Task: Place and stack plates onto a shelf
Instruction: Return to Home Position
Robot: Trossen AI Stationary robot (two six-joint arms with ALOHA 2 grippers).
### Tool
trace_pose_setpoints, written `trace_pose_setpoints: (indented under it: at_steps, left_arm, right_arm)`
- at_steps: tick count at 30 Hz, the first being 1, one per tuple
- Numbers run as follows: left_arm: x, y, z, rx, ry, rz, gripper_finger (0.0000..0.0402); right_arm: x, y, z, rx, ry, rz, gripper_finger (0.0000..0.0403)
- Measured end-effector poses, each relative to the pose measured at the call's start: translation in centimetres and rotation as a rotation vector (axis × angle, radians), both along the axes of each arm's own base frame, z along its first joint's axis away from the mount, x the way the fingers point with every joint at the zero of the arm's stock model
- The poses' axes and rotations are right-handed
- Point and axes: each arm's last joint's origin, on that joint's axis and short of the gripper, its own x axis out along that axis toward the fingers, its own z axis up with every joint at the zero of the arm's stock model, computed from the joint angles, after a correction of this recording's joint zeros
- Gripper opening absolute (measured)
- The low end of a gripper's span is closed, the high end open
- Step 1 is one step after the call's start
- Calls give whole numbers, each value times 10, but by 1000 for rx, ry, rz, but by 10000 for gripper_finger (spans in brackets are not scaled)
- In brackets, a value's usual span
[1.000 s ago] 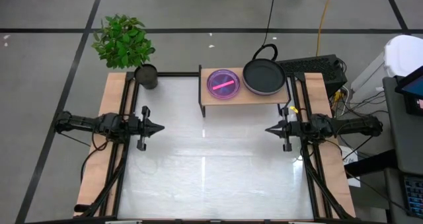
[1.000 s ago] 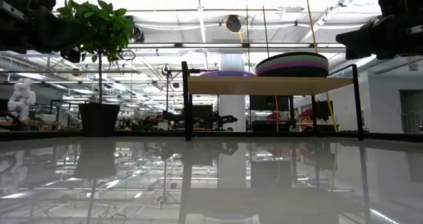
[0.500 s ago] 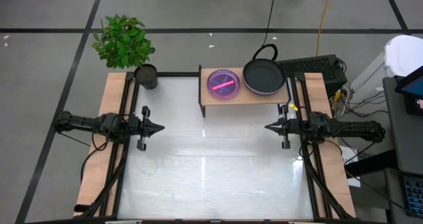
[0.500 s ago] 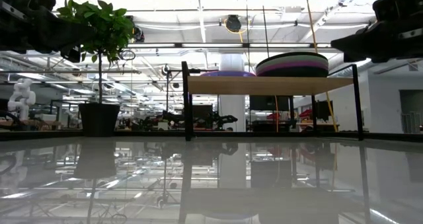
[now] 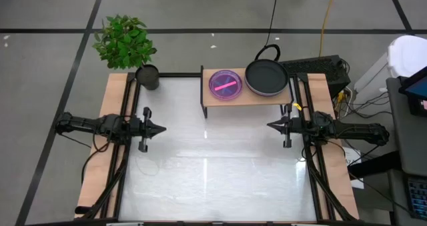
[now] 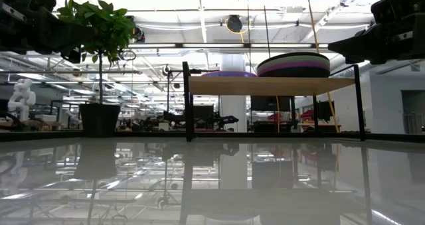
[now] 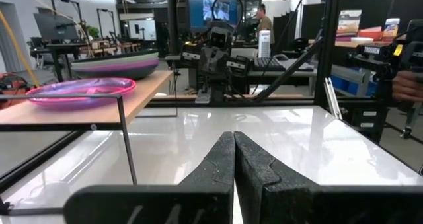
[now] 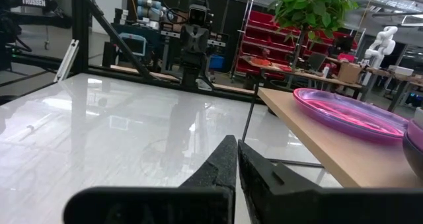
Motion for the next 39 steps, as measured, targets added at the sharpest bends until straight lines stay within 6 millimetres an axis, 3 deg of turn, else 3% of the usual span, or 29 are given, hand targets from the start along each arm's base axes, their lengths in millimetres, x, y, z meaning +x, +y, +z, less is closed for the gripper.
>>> trace_pose_setpoints:
  at_steps: [11,31,39]
  left_arm:
    - [0,-2,-1,27,8,-58,1]
    - [-2,1,14,80,-152,-30,1]
    - [0,3,4,72,-40,-6,1]
  right_arm:
    - [0,0,0,-1,-3,-3,0]
    - [0,0,1,-1,-11,0,0]
    - [0,0,1,-1,-11,1,0]
